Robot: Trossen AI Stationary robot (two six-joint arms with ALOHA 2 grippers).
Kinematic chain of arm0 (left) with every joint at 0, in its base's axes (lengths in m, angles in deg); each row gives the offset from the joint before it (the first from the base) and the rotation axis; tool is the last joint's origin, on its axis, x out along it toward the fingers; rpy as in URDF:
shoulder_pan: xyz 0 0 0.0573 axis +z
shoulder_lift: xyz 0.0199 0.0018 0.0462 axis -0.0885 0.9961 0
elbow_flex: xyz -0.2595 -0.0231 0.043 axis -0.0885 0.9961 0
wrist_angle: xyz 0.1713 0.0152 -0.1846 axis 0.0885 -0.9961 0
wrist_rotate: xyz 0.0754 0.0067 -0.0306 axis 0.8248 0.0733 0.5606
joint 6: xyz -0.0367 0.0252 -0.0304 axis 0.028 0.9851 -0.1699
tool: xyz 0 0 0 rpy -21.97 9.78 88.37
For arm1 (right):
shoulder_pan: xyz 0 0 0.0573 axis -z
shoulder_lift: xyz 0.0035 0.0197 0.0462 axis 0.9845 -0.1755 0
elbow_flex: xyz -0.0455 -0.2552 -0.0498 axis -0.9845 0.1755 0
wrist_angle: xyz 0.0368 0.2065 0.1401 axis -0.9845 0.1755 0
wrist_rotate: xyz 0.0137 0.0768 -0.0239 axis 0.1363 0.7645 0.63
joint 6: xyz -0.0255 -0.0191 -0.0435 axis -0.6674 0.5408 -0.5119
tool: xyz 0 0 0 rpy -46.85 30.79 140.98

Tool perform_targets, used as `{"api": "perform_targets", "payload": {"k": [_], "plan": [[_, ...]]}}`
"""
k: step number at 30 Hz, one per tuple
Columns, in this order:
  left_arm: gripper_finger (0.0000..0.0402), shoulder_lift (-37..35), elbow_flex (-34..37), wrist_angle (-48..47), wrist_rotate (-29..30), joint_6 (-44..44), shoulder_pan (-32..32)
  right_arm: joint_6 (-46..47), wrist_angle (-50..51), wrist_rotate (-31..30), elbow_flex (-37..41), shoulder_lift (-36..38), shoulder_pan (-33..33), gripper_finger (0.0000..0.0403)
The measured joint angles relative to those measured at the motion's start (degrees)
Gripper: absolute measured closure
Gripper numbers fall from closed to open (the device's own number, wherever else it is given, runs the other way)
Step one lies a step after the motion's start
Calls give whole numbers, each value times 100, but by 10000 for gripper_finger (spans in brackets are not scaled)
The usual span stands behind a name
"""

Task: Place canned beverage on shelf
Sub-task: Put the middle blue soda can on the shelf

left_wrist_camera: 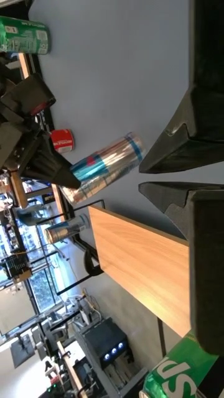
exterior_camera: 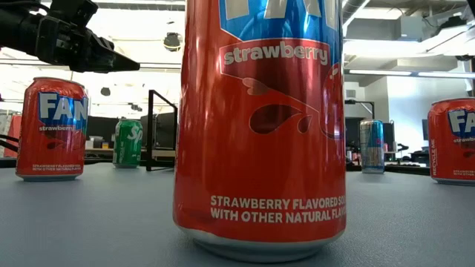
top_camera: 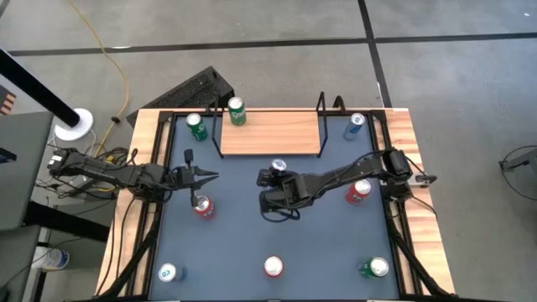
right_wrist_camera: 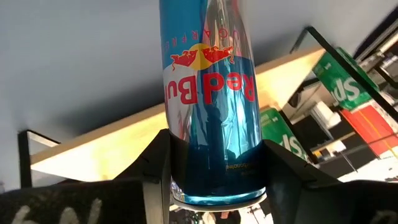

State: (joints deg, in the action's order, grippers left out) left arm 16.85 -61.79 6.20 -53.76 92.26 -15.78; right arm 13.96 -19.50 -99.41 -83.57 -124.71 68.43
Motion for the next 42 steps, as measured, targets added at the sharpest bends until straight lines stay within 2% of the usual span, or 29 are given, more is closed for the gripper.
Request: {"api": "perform_targets", "payload": {"k": [12,20,35,42], "plan": [[379,0,0,-3,0,24,1,-1251,-147,-268,-2,0,193,235],[379,0,0,-4,0,22,2,-1913,-376,-837,-2,0,500,235],[379,2,0,-4,0,27,2,-2977,-1327,-825,-2,0,1708,235],[379,0,0,-4,0,29,0,-3558,-1895,-522,-2,-4,2014,235]]}}
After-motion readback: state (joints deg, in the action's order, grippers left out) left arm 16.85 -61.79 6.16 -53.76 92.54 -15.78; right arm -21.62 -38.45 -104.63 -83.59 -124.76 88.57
